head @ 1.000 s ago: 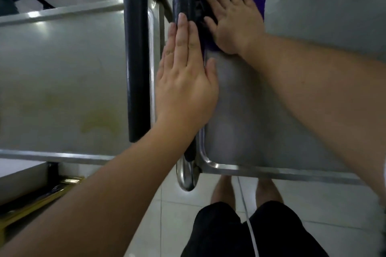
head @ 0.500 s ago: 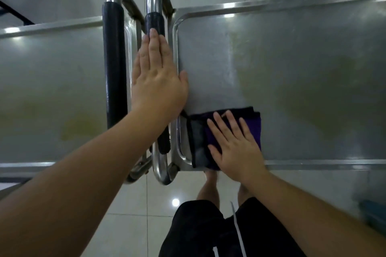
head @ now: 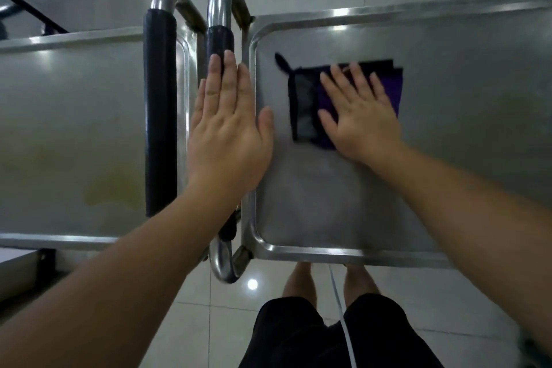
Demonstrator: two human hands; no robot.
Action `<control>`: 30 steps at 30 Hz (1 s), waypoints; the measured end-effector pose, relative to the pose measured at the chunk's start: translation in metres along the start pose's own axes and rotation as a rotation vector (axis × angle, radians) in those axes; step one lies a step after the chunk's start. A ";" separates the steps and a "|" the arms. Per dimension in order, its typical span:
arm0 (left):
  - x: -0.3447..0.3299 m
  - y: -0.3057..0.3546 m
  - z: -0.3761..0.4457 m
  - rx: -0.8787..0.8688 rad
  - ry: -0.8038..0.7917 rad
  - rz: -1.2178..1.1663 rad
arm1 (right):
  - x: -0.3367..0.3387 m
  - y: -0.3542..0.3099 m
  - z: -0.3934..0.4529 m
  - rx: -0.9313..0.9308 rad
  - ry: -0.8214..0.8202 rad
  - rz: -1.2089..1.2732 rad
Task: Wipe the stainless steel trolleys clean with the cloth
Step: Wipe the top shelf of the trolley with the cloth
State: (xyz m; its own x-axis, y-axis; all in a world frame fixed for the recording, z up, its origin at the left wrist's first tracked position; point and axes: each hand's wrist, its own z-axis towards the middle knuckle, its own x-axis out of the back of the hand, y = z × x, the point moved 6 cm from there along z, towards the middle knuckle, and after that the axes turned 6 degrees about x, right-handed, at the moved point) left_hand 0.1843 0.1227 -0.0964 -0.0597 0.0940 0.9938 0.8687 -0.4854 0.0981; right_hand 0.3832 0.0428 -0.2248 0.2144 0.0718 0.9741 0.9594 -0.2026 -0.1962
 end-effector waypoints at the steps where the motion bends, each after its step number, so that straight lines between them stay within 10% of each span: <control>1: 0.000 0.000 0.000 0.006 0.005 -0.001 | 0.005 0.012 0.024 -0.008 -0.020 0.004; 10: 0.004 0.003 0.000 0.034 -0.035 0.036 | 0.025 0.048 0.086 0.022 -0.066 -0.015; 24: 0.004 0.008 -0.005 0.039 -0.085 0.065 | -0.026 0.012 -0.245 0.107 -0.123 -0.057; 30: 0.002 0.007 -0.004 0.051 -0.090 0.073 | -0.011 0.052 -0.204 0.174 -0.135 -0.074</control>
State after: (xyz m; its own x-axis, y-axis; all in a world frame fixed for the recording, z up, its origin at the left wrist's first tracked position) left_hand 0.1880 0.1160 -0.0937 0.0472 0.1382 0.9893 0.8932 -0.4493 0.0202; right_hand 0.3937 -0.1680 -0.2227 0.1532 0.2126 0.9651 0.9881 -0.0213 -0.1522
